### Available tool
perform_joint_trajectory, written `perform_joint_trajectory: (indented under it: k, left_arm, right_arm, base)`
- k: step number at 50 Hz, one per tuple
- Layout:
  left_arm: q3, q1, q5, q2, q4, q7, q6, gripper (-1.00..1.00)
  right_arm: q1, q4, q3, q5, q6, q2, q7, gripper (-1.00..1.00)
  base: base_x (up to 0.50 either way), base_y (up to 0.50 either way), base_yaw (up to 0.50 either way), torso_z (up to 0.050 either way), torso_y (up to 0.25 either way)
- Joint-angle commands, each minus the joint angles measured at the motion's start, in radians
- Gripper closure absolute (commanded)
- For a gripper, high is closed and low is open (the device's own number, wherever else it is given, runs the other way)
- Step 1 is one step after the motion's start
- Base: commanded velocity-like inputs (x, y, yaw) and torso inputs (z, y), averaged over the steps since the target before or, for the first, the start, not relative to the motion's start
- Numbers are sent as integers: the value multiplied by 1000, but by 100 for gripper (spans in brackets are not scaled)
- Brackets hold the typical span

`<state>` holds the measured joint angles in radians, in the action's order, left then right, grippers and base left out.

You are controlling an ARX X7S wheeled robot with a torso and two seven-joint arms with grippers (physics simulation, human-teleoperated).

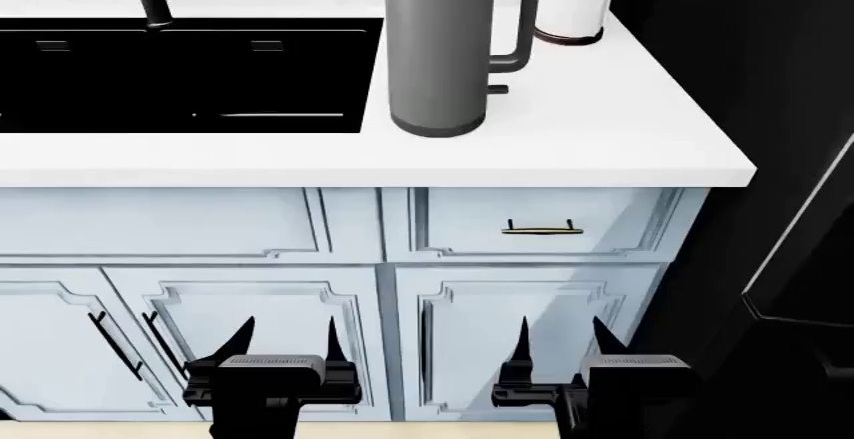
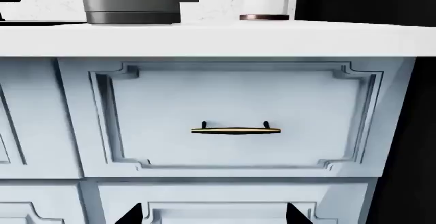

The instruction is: Press down the lever to turn on the electric kettle.

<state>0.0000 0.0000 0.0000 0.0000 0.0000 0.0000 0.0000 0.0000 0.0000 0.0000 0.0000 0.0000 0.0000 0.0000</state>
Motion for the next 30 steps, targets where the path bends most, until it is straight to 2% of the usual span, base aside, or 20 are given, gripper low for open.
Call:
perform_joint_trajectory:
  k: [1,30]
  left_arm:
    - [19,1,-17,-17,3,-14,-3,-100]
    - [88,-2,-78,-74,3,-79,-3,-100]
  right_arm:
    - [2,5,-20,15,-3,16,19,-100]
    - [1,3,-90,77,-2,74,80,-100]
  base:
    - [0,0,0,0,0]
    - [0,0,0,0,0]
